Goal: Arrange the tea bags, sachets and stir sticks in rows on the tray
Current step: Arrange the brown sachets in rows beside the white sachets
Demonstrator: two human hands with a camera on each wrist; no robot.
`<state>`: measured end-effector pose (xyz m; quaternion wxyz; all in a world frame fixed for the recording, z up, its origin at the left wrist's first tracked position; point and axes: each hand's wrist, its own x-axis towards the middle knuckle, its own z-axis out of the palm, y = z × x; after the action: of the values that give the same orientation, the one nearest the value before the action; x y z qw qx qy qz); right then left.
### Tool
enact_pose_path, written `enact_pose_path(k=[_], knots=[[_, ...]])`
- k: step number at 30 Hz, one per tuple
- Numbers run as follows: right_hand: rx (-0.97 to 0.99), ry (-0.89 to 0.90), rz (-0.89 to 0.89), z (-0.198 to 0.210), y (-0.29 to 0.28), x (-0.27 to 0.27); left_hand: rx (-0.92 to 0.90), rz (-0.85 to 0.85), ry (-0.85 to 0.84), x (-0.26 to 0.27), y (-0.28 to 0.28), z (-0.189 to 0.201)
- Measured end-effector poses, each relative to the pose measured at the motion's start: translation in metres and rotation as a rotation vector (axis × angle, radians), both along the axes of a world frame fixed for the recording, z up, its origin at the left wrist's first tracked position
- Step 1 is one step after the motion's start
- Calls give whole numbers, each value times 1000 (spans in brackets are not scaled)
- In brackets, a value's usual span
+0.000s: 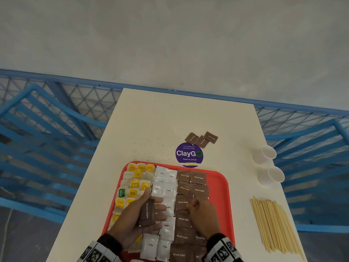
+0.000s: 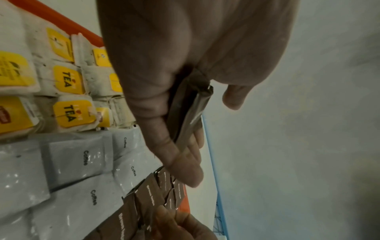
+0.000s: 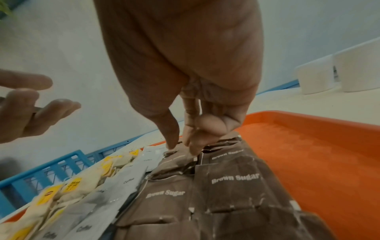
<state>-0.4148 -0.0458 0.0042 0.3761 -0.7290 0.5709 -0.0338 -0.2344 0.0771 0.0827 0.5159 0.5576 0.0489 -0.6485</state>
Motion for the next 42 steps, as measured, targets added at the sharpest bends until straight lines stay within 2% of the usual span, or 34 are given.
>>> enact_pose_path(k=[5, 9, 13, 16, 21, 26, 29, 33, 35, 38, 40, 42], knots=[[-19, 18, 21, -1, 3, -1, -11, 15, 15, 0, 0, 3], [-38, 13, 26, 14, 1, -4, -57, 51, 113, 3, 3, 6], [-46, -219, 76, 62, 9, 6, -145, 21, 145, 2, 1, 8], [93, -334, 96, 93, 19, 13, -184, -61, 46, -6, -6, 15], [166, -504, 50, 102, 19, 4, -151, -115, -320, -17, -13, 23], [260, -666, 32, 103, 14, -9, -181, -207, -322, -17, -13, 24], [293, -724, 71, 107, 10, -15, -174, -195, -317, -15, -11, 25], [283, -670, 230, 107, 2, -24, -198, -305, -380, -12, -9, 29], [259, -625, 303, 108, -1, -24, -245, -376, -474, -13, -11, 29], [241, -671, 177, 109, 1, -20, -275, -370, -556, -18, -15, 28], [221, -723, -5, 107, 4, -19, -259, -287, -534, -20, -15, 26], [298, -731, -65, 105, 10, -16, -236, -198, -501, -22, -14, 23]])
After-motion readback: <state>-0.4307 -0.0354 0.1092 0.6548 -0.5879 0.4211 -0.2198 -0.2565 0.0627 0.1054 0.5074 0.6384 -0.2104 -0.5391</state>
